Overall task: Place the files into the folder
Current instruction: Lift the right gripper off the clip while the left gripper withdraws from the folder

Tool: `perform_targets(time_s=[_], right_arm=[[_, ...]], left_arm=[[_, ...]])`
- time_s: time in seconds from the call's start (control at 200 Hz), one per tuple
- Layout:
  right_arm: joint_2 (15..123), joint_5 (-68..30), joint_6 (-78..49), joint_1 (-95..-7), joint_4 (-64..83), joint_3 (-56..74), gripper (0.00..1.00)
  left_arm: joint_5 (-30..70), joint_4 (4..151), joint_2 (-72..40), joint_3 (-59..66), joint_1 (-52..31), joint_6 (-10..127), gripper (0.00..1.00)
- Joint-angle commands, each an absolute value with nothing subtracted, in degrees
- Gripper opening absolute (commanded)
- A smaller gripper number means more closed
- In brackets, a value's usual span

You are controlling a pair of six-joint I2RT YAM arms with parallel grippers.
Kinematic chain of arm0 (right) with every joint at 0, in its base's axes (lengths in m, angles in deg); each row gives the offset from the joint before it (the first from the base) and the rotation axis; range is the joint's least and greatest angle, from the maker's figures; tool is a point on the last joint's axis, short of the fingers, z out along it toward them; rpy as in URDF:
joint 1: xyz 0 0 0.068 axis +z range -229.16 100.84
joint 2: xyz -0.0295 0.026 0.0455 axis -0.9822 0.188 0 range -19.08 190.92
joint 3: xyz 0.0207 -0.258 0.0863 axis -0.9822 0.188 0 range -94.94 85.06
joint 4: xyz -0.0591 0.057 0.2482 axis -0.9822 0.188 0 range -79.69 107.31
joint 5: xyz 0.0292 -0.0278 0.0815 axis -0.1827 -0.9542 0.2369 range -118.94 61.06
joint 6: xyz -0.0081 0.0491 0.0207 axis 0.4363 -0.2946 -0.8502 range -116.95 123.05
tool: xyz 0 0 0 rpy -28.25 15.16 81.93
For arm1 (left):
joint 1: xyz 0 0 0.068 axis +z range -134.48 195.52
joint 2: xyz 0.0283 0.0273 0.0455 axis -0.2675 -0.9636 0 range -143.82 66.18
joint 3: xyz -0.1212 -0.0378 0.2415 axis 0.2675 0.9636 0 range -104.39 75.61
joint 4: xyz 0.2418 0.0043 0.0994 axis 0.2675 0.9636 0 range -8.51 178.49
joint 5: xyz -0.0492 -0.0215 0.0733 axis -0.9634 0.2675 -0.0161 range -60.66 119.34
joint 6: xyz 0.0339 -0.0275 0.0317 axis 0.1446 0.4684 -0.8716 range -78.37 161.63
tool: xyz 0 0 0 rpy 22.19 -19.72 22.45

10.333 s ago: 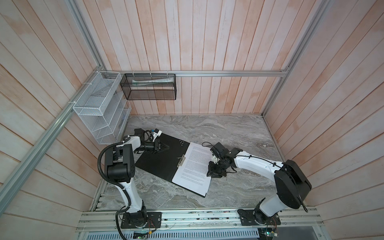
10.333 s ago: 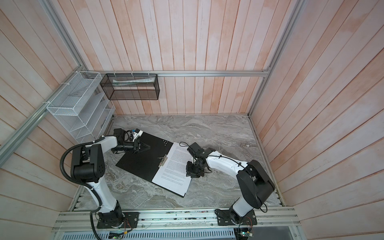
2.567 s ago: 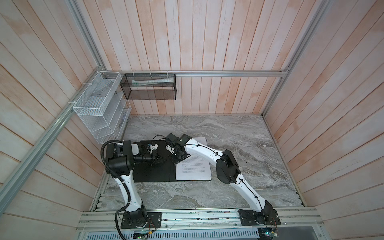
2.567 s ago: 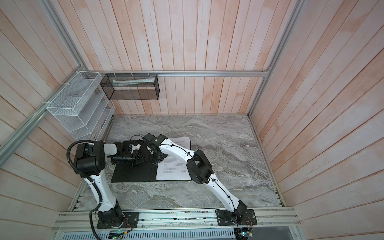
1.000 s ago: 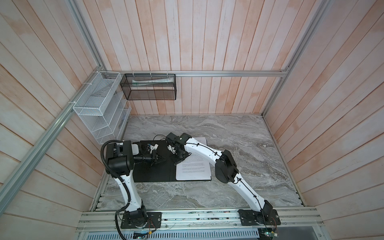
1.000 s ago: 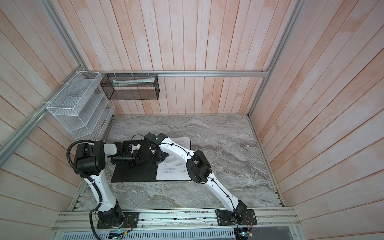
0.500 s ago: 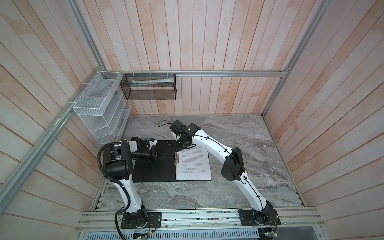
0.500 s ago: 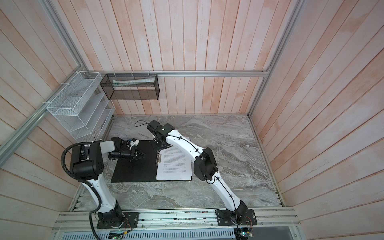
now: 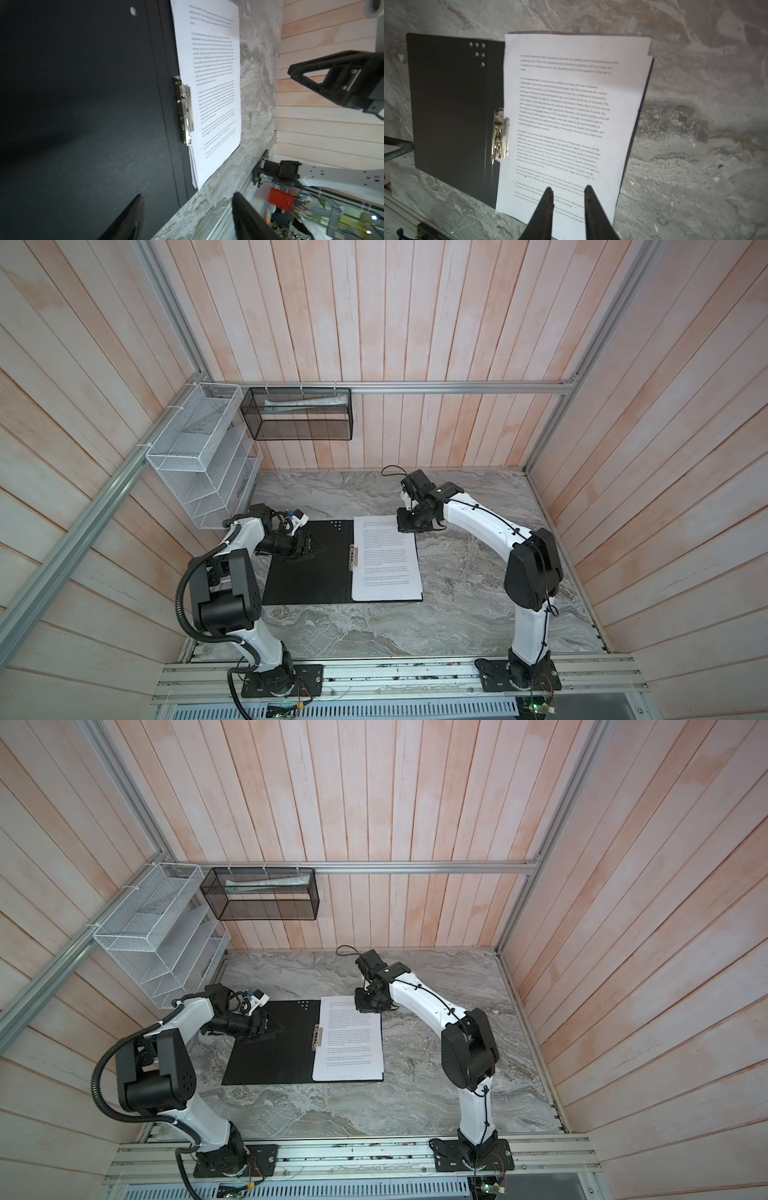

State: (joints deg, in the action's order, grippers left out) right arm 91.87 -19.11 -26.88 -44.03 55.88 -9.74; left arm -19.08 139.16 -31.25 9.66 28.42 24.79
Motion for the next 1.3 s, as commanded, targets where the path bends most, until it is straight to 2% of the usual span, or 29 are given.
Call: perform_targets(time_s=[0.0, 0.26, 0.515, 0.69, 0.77, 0.921, 0.961, 1.296], right_arm=[[86.1, -12.0, -30.1, -47.7, 48.3, -2.3, 0.28], [81.4, -8.4, -30.9, -49.6, 43.0, 9.1, 0.30], [79.2, -8.6, -31.7, -50.2, 40.4, 14.8, 0.29], [78.4, -8.2, -32.2, -50.4, 40.7, 15.9, 0.29], [78.2, -7.5, -32.5, -50.6, 40.3, 16.1, 0.29], [78.6, -6.9, -32.6, -50.6, 40.2, 16.2, 0.29], [78.4, -7.0, -32.7, -50.6, 40.0, 16.4, 0.29], [77.2, -6.2, -32.3, -50.8, 38.3, 19.1, 0.29]], left_arm=[[-12.4, 139.8, -28.6, 11.3, 30.7, 25.2, 0.77], [-4.5, 136.6, -26.5, 14.2, 36.4, 29.1, 0.81], [3.5, 129.4, -26.1, 17.5, 36.7, 32.1, 0.82], [6.5, 131.0, -24.6, 17.8, 36.7, 32.3, 0.83], [9.6, 131.2, -23.0, 17.7, 36.7, 32.9, 0.89], [12.0, 131.5, -22.6, 17.0, 36.8, 34.0, 0.89], [13.1, 131.4, -22.9, 16.7, 36.9, 34.7, 0.92], [18.7, 131.3, -27.4, 14.2, 37.0, 38.5, 0.93]])
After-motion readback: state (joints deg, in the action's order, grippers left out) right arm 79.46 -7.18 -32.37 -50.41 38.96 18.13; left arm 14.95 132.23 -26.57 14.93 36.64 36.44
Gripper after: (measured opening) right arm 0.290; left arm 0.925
